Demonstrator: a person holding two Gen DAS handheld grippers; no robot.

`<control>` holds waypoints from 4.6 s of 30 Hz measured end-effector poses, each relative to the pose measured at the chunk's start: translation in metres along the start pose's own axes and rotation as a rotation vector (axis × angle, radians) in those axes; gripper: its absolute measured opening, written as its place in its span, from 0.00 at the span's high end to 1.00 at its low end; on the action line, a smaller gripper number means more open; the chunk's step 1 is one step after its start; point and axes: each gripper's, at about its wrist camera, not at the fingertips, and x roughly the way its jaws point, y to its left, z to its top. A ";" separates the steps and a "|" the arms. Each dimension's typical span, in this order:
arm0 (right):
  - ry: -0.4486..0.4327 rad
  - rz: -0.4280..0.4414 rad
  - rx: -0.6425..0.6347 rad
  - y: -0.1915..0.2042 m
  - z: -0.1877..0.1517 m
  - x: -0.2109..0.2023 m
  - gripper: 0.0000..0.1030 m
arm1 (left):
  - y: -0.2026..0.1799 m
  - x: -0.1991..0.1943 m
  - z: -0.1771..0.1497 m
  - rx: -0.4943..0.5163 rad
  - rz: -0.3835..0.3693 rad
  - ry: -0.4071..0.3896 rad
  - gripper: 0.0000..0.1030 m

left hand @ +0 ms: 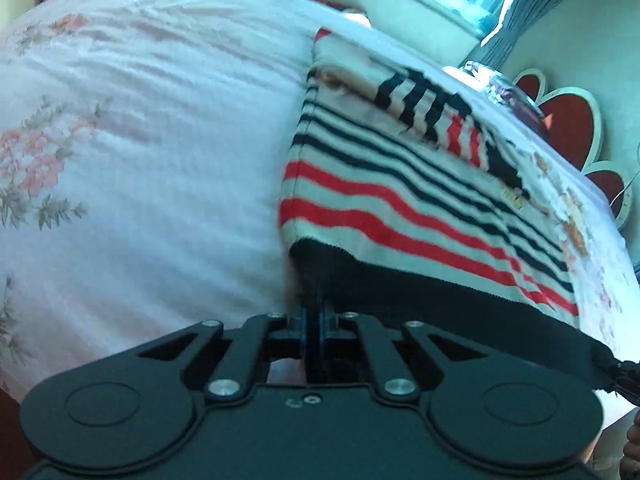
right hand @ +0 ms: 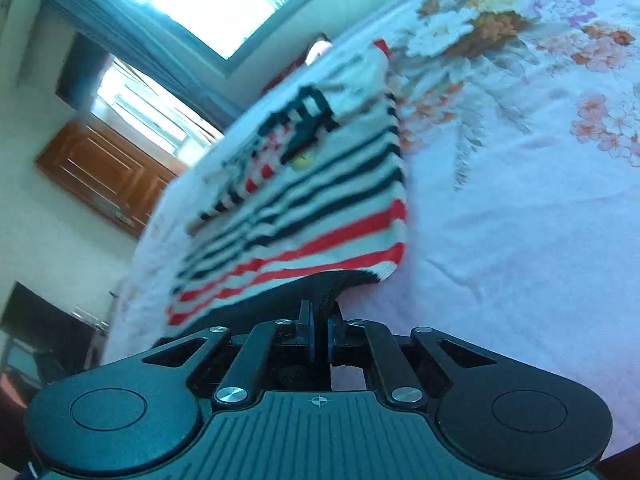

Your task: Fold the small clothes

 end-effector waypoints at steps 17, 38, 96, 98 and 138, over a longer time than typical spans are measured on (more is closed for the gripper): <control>-0.237 0.006 -0.072 0.058 0.222 0.066 0.96 | -0.044 0.056 0.216 -0.135 -0.245 -0.246 0.96; -0.228 -0.164 0.018 -0.002 0.348 0.227 0.51 | -0.047 0.216 0.322 0.032 -0.202 -0.135 0.51; -0.099 -0.309 -0.706 0.109 0.238 0.264 0.42 | -0.193 0.205 0.226 0.613 0.005 -0.219 0.30; -0.065 -0.297 -0.756 0.121 0.215 0.278 0.42 | -0.204 0.210 0.211 0.638 -0.017 -0.179 0.33; -0.066 -0.472 -0.360 0.043 0.177 0.162 0.56 | -0.108 0.145 0.160 0.508 0.102 -0.151 0.35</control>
